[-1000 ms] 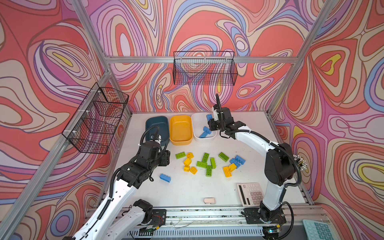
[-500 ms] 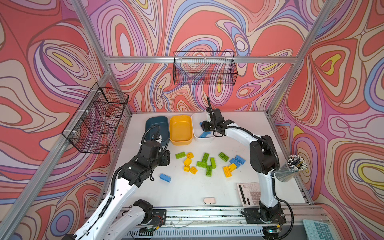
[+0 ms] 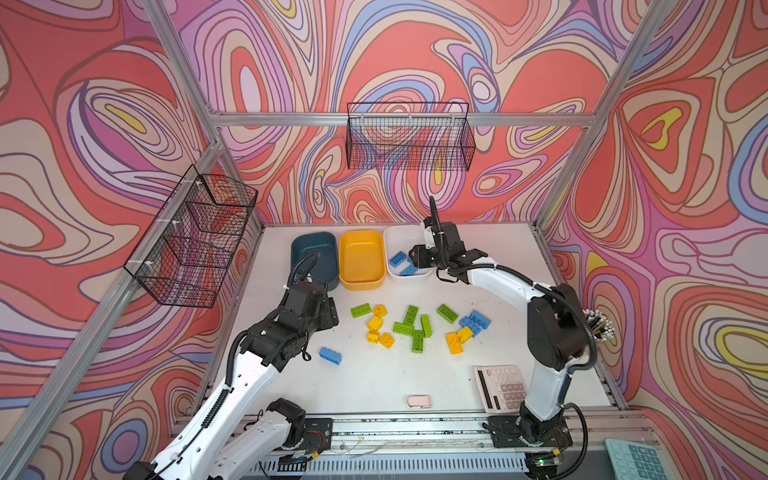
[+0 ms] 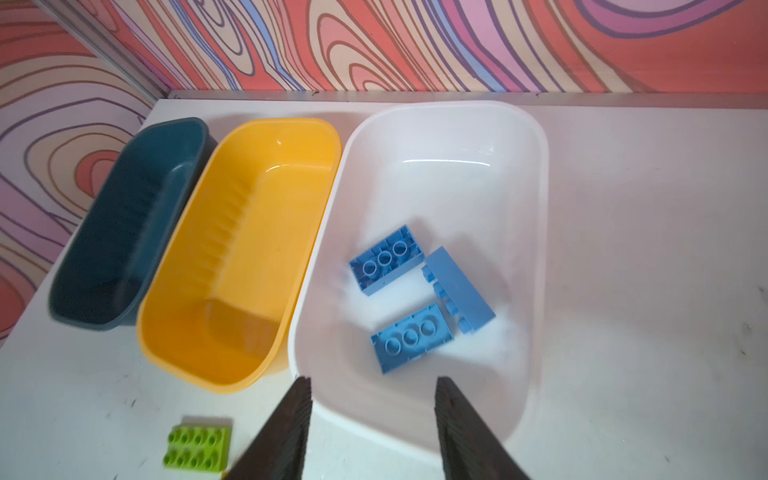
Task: Sort the legos into containers by color
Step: 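Open the right gripper over the white tub while the left gripper reaches out, then grasp the blue 1x4 brick with the left gripper while the right arm moves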
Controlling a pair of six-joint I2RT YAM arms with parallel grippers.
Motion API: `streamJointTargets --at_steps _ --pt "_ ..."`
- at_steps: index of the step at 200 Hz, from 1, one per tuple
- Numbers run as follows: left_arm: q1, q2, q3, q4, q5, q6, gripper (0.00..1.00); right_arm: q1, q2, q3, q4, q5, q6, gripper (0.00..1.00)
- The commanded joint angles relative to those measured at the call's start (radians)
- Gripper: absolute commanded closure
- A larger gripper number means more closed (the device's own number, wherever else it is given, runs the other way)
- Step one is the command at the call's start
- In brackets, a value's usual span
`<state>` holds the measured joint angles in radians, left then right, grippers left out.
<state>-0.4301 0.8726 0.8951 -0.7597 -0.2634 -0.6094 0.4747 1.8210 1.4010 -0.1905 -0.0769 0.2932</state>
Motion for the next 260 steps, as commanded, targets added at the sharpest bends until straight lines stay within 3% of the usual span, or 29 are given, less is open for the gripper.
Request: streamJointTargets --at_steps 1,40,82,133,234,260 --pt "0.005 -0.029 -0.039 -0.074 -0.041 -0.193 0.09 0.010 -0.155 -0.160 0.147 -0.014 0.055 0.49" --pt "0.004 -0.034 -0.157 -0.040 0.025 -0.386 0.09 0.012 -0.341 -0.423 0.272 -0.002 0.108 0.49" --pt "0.004 0.040 -0.261 0.046 0.104 -0.513 0.07 0.012 -0.425 -0.546 0.314 -0.009 0.115 0.49" --pt "0.003 0.206 -0.300 0.157 0.137 -0.572 0.13 0.012 -0.428 -0.595 0.329 -0.013 0.104 0.49" --pt "-0.029 0.341 -0.318 0.193 0.086 -0.596 0.16 0.012 -0.397 -0.622 0.386 -0.023 0.119 0.49" --pt "-0.034 0.360 -0.317 0.223 0.082 -0.583 0.25 0.013 -0.402 -0.625 0.386 -0.018 0.117 0.49"
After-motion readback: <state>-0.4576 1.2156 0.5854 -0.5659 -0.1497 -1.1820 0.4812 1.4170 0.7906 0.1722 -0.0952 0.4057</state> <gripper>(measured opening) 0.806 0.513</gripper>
